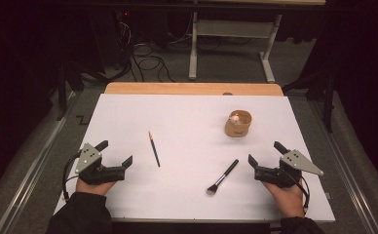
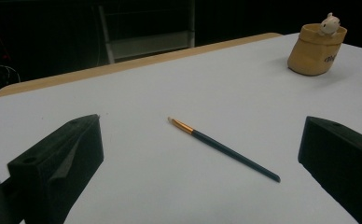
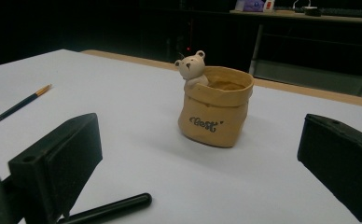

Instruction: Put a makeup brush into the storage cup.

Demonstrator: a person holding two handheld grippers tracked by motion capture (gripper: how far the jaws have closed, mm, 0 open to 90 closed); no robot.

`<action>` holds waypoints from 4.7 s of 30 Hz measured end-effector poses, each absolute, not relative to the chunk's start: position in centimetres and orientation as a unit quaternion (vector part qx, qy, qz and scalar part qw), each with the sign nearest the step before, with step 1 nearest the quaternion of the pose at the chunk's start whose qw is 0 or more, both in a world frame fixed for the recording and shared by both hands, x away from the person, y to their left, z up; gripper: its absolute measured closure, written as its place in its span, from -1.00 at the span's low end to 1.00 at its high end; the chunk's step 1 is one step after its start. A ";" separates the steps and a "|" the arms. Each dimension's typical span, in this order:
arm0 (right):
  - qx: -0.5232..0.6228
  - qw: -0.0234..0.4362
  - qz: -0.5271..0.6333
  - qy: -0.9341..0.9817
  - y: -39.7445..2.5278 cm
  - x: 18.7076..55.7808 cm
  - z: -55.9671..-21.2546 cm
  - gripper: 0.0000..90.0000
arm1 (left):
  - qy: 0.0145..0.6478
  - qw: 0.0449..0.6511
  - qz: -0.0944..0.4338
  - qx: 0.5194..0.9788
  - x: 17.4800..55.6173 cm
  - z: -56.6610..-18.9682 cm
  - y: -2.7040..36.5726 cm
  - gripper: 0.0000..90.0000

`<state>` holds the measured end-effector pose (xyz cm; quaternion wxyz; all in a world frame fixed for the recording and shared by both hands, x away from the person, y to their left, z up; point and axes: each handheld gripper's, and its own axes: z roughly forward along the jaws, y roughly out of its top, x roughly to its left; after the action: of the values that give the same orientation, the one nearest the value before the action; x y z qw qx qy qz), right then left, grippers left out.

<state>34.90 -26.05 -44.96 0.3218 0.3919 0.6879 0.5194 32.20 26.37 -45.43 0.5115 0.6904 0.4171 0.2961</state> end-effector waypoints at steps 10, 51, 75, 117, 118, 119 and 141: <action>0.389 0.323 0.515 0.692 -26.3 35.0 -44.9 -0.99 | 0.432 0.510 0.293 0.684 32.5 -45.6 26.9 -0.98; 0.386 0.321 0.492 0.711 -26.2 35.1 -45.4 -0.99 | 0.511 0.443 0.268 0.686 33.7 -46.6 29.1 -0.94; 0.380 0.320 0.492 0.715 -26.1 35.0 -45.5 -0.99 | 0.535 0.388 0.234 0.713 34.0 -46.9 28.6 -0.88; 0.387 0.296 0.512 0.707 -26.2 34.7 -45.6 -0.99 | 0.576 0.282 0.099 0.760 37.1 -44.5 27.6 -0.93; 0.387 0.296 0.512 0.707 -26.2 34.7 -45.6 -0.99 | 0.574 0.278 0.103 0.763 37.1 -44.5 27.5 -0.94; 0.388 0.296 0.512 0.707 -26.2 34.7 -45.6 -0.99 | 0.572 0.272 0.102 0.767 37.2 -44.4 27.4 -0.94; 0.385 0.291 0.517 0.707 -26.1 34.6 -45.5 -0.99 | 0.590 0.205 0.015 0.780 39.0 -43.1 24.9 -0.96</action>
<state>34.64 -26.14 -45.52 0.2915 0.3850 0.7067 0.5171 38.99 24.86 -43.07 0.2053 0.7803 0.5905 0.0151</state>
